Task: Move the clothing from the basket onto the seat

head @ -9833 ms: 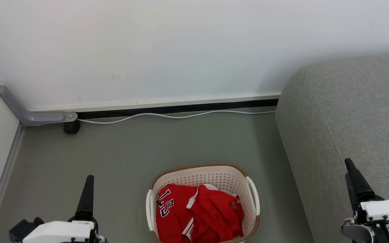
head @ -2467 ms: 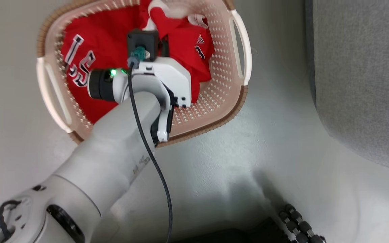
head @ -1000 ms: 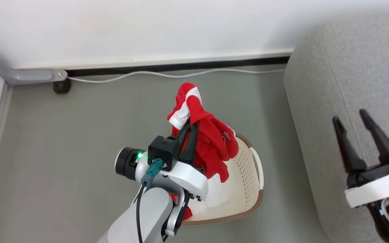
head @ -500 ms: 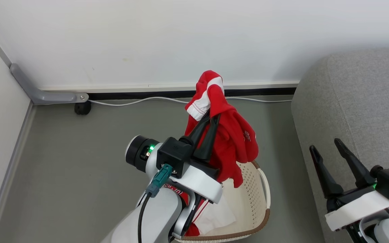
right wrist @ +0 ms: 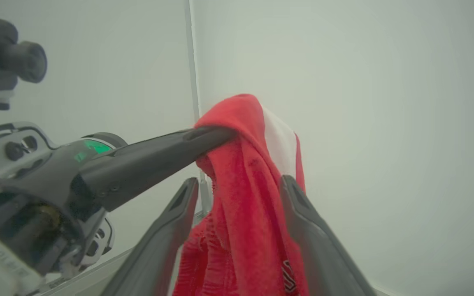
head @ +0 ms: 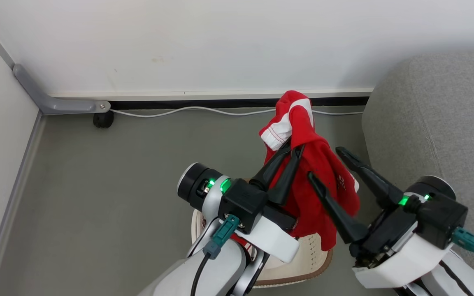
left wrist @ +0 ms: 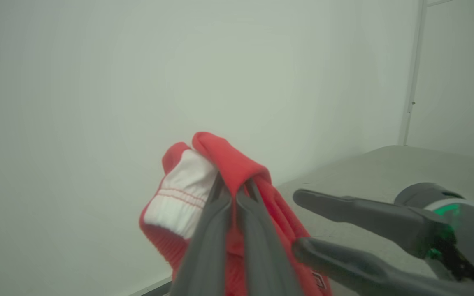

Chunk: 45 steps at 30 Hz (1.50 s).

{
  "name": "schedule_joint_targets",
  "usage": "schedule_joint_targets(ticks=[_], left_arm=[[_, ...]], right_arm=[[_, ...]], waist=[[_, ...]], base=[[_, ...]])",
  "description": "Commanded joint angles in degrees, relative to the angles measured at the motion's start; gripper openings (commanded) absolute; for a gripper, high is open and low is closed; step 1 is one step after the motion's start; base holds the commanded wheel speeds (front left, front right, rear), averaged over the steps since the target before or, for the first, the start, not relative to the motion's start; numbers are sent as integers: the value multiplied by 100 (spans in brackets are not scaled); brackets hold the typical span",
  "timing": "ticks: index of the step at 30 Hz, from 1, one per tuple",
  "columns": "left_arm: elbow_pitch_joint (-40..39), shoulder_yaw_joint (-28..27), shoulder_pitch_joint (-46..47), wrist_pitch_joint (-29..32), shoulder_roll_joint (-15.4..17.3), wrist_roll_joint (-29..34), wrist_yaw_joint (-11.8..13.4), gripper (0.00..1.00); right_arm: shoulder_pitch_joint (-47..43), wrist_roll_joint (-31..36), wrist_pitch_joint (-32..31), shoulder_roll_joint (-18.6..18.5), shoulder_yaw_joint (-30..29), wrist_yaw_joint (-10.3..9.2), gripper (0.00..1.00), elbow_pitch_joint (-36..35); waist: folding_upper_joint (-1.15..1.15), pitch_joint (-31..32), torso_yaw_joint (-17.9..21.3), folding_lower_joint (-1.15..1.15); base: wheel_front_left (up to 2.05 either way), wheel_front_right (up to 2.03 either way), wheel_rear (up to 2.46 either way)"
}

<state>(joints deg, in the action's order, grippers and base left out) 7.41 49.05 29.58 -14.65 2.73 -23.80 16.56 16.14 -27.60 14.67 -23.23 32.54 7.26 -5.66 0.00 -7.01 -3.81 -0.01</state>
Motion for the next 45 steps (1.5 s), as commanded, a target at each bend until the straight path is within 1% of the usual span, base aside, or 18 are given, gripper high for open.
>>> schedule_joint_targets(ticks=[1,5,9,12,13,16,20,21,22,23,26,31,32,33,34,41,45], left_arm=[[-197,-140,294,-35,15,-30,59,0],[-264,19,375,-35,15,-113,104,0],[-315,189,454,-35,15,-207,135,0],[-328,311,500,-35,15,-274,145,0],[-328,311,500,-35,15,-274,145,0],[-351,422,540,-35,15,-331,167,0],[-393,550,594,-35,15,-404,200,0],[-398,566,598,-35,15,-420,210,0],[-393,571,591,-35,15,-433,225,0],[-380,567,576,-35,15,-450,237,0],[-325,519,521,-35,15,-466,258,0],[-146,374,404,-35,15,-442,220,0],[-94,348,362,-35,15,-464,202,17],[-63,325,334,-35,15,-472,176,67],[-47,303,315,-35,15,-460,152,100],[264,195,153,-35,15,-374,-51,100],[488,198,88,-35,15,-298,-255,100]], right_arm=[[116,66,33,-140,185,23,100,-163],[249,173,33,-222,403,23,100,41],[328,330,33,-211,570,23,100,551],[446,351,33,-120,759,23,100,934],[446,351,33,-120,759,23,100,934],[570,339,33,-25,962,23,100,1349],[781,158,33,80,1273,23,100,1800],[834,84,33,112,1316,23,98,1857],[885,38,33,133,1341,23,64,1893],[917,-15,33,161,1348,23,0,1895],[954,-127,33,176,1352,23,0,1846],[869,-213,33,74,1215,23,0,1677],[845,-234,33,59,1184,23,0,1635],[817,-252,33,37,1149,23,0,1602],[788,-272,33,15,1104,23,0,1572],[562,-412,33,-140,553,23,0,1290],[487,-485,33,-228,200,23,0,1184]], waist=[[0,-5,-23,1],[0,-13,-95,1],[0,-19,-180,1],[0,-23,-244,1],[0,-23,-244,1],[0,-34,-313,1],[0,-74,-397,1],[0,-87,-408,1],[0,-89,-419,1],[0,-88,-424,1],[0,-90,-419,1],[0,-111,-330,1],[0,-117,-294,1],[0,-123,-257,1],[0,-131,-222,1],[0,-124,55,1],[0,-108,269,1]], base=[[0,0,0],[0,0,0],[0,0,0],[0,0,0],[0,0,0],[0,0,0],[0,0,0],[0,0,0],[0,0,0],[0,0,0],[0,0,0],[0,0,0],[0,0,0],[0,0,0],[0,0,0],[0,0,0],[0,0,0]])
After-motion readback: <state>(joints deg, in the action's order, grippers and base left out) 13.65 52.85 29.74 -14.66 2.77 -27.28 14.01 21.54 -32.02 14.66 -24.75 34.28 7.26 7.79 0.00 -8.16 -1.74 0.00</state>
